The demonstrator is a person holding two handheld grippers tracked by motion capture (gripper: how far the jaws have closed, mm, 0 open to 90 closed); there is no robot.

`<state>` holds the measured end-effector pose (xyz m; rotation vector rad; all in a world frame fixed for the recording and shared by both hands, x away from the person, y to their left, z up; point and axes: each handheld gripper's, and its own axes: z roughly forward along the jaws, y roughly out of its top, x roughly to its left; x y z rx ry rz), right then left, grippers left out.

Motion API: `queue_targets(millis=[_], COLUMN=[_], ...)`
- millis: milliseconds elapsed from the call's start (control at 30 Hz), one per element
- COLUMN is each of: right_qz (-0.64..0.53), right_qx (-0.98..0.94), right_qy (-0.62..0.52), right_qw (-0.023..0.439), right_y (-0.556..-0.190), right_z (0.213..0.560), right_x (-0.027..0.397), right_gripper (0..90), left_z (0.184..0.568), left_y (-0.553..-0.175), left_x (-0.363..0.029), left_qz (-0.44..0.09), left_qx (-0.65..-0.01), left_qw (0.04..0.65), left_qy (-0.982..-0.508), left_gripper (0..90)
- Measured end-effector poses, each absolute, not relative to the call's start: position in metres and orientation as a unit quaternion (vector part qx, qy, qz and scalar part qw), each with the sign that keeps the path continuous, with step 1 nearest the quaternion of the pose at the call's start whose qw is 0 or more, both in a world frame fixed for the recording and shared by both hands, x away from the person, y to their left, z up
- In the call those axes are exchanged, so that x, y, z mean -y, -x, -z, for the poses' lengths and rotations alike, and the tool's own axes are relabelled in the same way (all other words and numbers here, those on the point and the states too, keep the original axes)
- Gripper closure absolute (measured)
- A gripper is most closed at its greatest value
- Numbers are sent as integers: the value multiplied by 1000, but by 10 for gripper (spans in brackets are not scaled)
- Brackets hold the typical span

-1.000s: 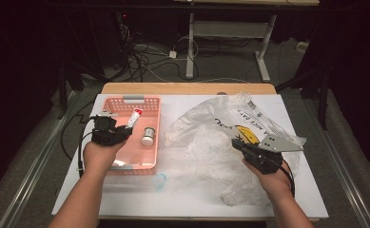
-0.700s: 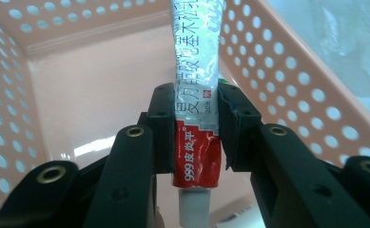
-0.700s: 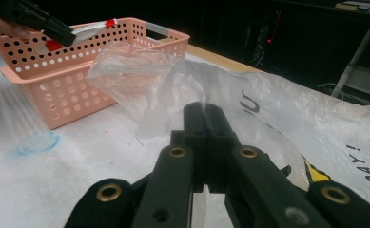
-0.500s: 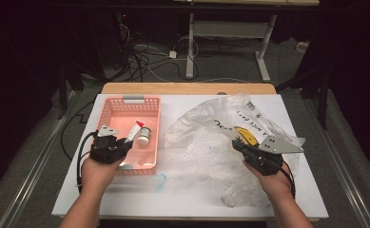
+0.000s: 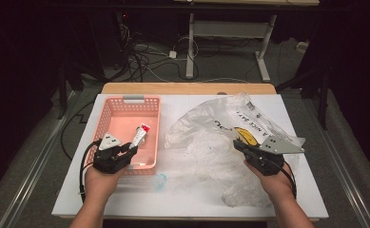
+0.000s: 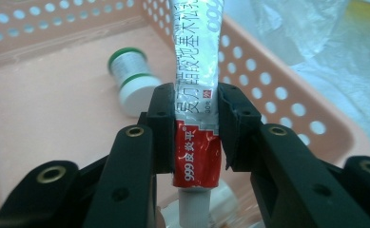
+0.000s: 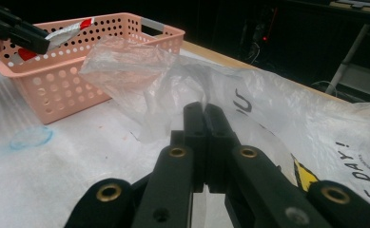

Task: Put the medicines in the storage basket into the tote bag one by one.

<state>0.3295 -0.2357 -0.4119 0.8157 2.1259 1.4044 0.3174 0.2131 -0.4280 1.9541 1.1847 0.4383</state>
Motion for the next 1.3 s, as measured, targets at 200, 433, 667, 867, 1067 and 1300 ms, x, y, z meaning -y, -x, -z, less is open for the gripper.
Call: queue_targets(millis=[200, 433, 667, 867, 1067, 1300], right_qz=[-513, -515, -519, -518, -518, -519], right_qx=[-770, -770, -768, -768, -769, -768], right_qy=[-298, -296, -295, -294, -293, -293], right_qw=[236, 233, 235, 235, 234, 236], right_y=[-328, -327, -327, -328, -328, -328], right_z=[410, 409, 407, 407, 407, 406], right_x=[237, 236, 237, 236, 235, 235], right_gripper=[900, 900, 900, 900, 900, 900], left_z=[418, 410, 406, 402, 399, 403], left_y=[-314, -308, -303, -299, -296, -293], left_x=[-206, -197, -184, -172, -163, -148], left_qz=[-165, -156, -148, -145, -137, -119], left_qx=[-452, -435, -413, -397, -384, -371], left_qw=[418, 435, 443, 451, 459, 468], left_qy=[-771, -773, -782, -786, -789, -793], left_gripper=[676, 676, 677, 677, 677, 676])
